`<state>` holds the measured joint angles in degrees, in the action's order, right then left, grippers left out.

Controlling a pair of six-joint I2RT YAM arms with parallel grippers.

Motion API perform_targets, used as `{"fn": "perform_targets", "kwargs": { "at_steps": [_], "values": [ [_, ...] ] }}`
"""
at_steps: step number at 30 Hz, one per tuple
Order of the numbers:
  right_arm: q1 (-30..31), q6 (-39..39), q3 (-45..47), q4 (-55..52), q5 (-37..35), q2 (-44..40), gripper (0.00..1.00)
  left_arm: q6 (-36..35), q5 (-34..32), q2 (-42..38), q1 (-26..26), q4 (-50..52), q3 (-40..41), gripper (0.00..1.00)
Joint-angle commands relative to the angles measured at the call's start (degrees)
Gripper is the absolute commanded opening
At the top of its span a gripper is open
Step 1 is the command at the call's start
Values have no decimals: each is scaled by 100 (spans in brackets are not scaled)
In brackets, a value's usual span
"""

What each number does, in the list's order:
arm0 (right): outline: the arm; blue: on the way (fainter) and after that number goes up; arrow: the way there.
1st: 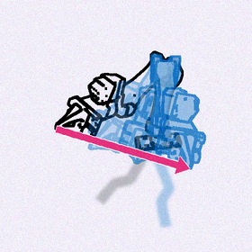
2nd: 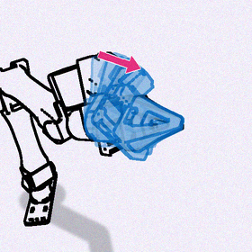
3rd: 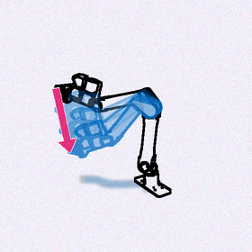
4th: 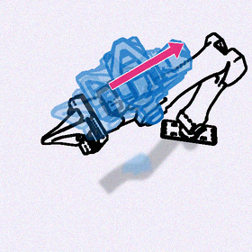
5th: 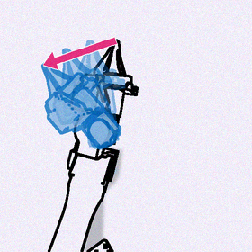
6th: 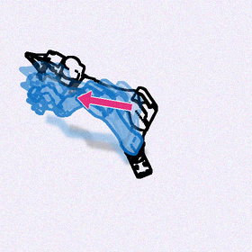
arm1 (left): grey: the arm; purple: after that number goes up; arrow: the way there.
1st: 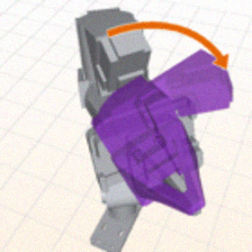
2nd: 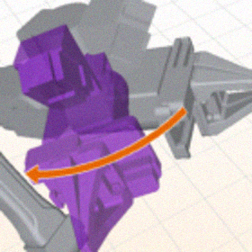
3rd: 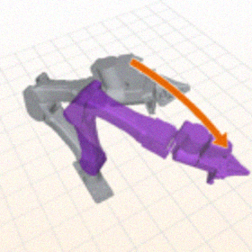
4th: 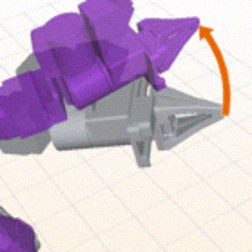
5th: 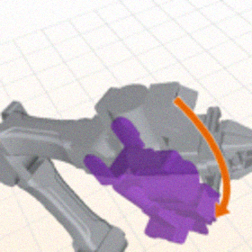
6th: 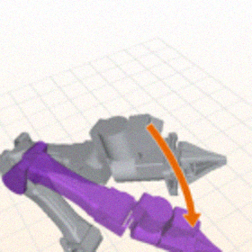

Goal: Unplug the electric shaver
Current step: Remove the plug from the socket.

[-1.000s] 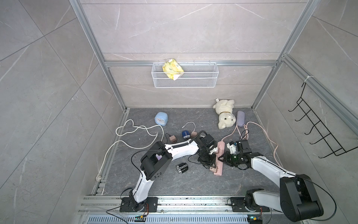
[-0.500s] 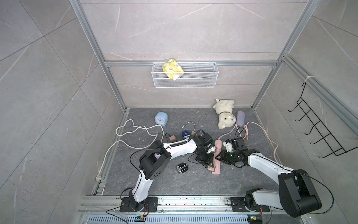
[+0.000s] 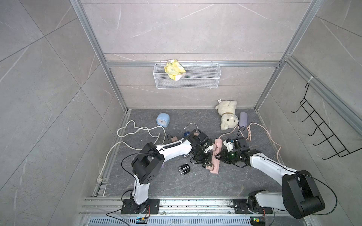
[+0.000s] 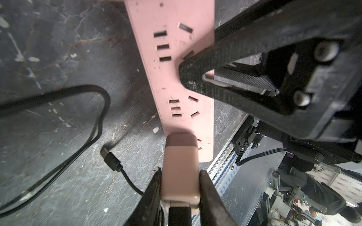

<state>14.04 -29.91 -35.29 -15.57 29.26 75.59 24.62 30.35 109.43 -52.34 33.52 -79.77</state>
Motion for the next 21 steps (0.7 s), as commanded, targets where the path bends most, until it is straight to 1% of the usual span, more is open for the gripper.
{"fn": "perform_targets", "kwargs": {
  "at_steps": [1,6,14,21],
  "values": [
    [-125,574,147,-845,-1546,64,1,-462,209,-822,257,735,-71,0],
    [-127,592,92,-977,-1650,65,1,-570,160,-914,342,929,-196,0],
    [-72,579,66,-1006,-1702,198,1,-877,-52,-924,444,1540,-657,0],
    [-23,592,48,-1003,-1667,206,1,-955,-128,-917,488,1711,-764,0]
  ]
}}
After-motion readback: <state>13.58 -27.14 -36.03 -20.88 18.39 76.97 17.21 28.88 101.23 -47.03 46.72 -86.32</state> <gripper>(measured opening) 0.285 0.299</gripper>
